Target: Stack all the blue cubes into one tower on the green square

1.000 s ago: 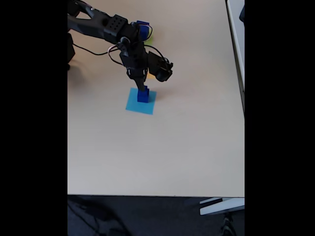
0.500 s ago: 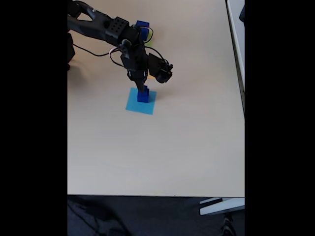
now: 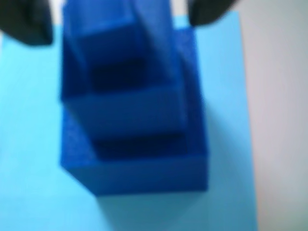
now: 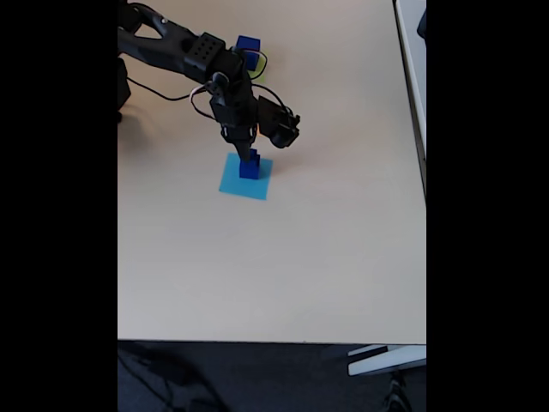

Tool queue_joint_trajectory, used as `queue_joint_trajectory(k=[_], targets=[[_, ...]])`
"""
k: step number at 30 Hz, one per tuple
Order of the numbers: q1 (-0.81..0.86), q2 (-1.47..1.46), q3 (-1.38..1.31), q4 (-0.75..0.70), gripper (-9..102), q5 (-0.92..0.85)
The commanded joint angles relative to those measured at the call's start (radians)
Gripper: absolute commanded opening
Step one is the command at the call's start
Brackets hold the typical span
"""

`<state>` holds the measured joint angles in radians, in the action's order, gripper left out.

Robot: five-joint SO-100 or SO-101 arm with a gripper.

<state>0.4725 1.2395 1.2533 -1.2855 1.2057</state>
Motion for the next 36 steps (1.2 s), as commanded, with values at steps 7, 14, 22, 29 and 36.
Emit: queue_joint_trajectory(k=[7,14,22,29,36], targets=[[0.017,0.021,-0.057,0.014,15,-0.020],[0.015,0.021,-0.064,0.011,15,-0.017],[0.015,0.023,-0.091,-0.006,15,-0.017],[0.005,0.020,-0.132,-0.038,15,-0.008],[-0.003,0.008,-0.132,-0.041,15,-0.005]])
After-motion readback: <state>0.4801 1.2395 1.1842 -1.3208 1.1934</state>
